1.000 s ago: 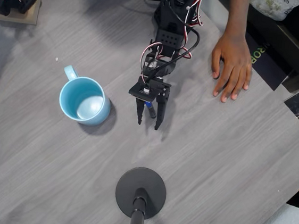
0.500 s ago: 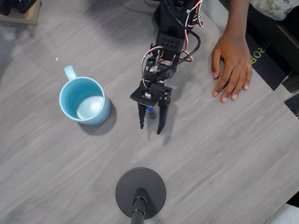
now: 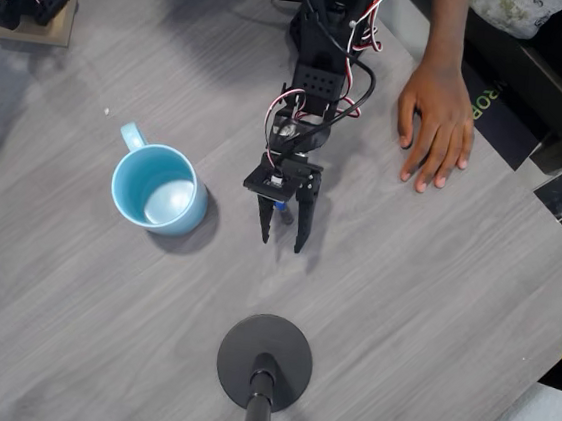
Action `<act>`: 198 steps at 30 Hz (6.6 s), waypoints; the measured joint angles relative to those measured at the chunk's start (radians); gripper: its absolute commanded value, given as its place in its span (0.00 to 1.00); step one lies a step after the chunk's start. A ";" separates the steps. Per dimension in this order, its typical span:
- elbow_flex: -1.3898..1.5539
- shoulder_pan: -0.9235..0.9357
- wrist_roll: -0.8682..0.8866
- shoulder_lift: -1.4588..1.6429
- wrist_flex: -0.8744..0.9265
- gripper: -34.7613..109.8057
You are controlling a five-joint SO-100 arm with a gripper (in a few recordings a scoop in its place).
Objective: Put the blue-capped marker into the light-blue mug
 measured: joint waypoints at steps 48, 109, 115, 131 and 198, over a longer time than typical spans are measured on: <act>-0.074 -0.014 0.006 0.005 0.018 0.41; -0.551 -0.021 0.716 0.008 1.121 0.33; -0.552 -0.011 0.758 0.002 1.149 0.33; -0.678 -0.031 0.861 -0.290 1.131 0.33; -0.986 -0.015 0.652 0.153 1.575 0.24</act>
